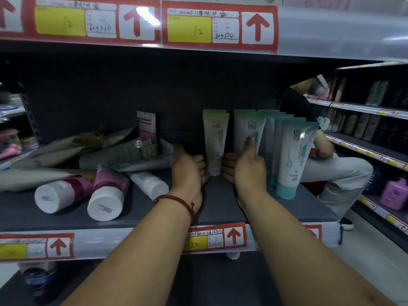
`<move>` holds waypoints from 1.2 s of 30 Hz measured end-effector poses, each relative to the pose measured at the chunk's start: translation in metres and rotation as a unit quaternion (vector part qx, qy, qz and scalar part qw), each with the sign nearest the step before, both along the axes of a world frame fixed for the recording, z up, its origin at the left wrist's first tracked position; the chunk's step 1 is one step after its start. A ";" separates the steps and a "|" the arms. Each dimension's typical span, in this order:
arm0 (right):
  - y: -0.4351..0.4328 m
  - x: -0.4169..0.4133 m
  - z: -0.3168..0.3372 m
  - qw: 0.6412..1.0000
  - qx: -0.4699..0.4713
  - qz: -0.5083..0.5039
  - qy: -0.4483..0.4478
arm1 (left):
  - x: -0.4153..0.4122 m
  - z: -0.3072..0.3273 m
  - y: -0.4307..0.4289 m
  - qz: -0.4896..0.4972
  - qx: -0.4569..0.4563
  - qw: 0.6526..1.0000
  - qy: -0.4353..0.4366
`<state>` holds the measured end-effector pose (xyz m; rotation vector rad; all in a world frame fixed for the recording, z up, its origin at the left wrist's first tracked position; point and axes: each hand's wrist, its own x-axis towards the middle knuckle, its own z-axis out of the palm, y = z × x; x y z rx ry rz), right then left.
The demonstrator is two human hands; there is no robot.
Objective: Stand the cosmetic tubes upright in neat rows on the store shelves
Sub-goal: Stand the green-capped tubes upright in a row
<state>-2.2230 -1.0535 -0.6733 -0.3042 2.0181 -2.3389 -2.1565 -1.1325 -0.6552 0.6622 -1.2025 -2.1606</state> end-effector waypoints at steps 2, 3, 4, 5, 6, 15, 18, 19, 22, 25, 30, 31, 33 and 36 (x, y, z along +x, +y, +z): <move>0.000 0.000 0.001 0.999 -0.001 0.027 -0.021 | 0.000 -0.002 -0.003 -0.028 0.009 1.000 0.006; 0.000 0.000 0.001 0.999 -0.006 0.037 -0.025 | 0.001 -0.001 -0.003 -0.042 0.016 0.999 0.008; 0.001 0.001 0.003 0.998 -0.010 0.049 -0.027 | 0.001 -0.001 -0.004 -0.052 0.020 0.998 0.008; 0.002 0.001 0.004 0.998 -0.013 0.057 -0.028 | 0.002 -0.001 -0.004 -0.063 0.019 0.998 0.010; 0.002 0.002 0.005 0.998 -0.014 0.063 -0.027 | 0.003 -0.002 -0.004 -0.071 0.013 0.997 0.011; 0.000 0.003 0.006 0.998 0.012 0.069 -0.004 | 0.001 0.000 -0.004 -0.100 -0.013 0.994 0.031; 0.001 0.004 0.005 0.997 0.014 0.082 0.004 | -0.001 -0.001 -0.005 -0.112 -0.025 0.993 0.027; 0.000 0.005 0.005 0.996 0.015 0.084 0.006 | -0.002 -0.001 -0.006 -0.114 -0.029 0.993 0.024; -0.001 0.004 0.004 0.996 0.018 0.082 0.006 | -0.005 -0.001 -0.006 -0.114 -0.030 0.993 0.021; -0.001 0.002 0.004 0.996 0.020 0.084 0.011 | -0.007 -0.001 -0.006 -0.120 -0.033 0.992 0.012; 0.000 0.001 0.003 0.995 0.027 0.089 0.024 | -0.011 -0.002 -0.007 -0.108 -0.044 0.993 -0.005; 0.000 0.001 0.003 0.995 0.025 0.088 0.025 | -0.012 -0.003 -0.007 -0.108 -0.045 0.993 -0.008; 0.000 0.002 0.004 0.996 0.022 0.079 0.030 | -0.012 -0.003 -0.006 -0.105 -0.039 0.994 -0.010; 0.002 0.010 0.005 0.997 0.048 0.025 0.054 | 0.001 0.006 -0.001 -0.070 -0.020 0.997 -0.011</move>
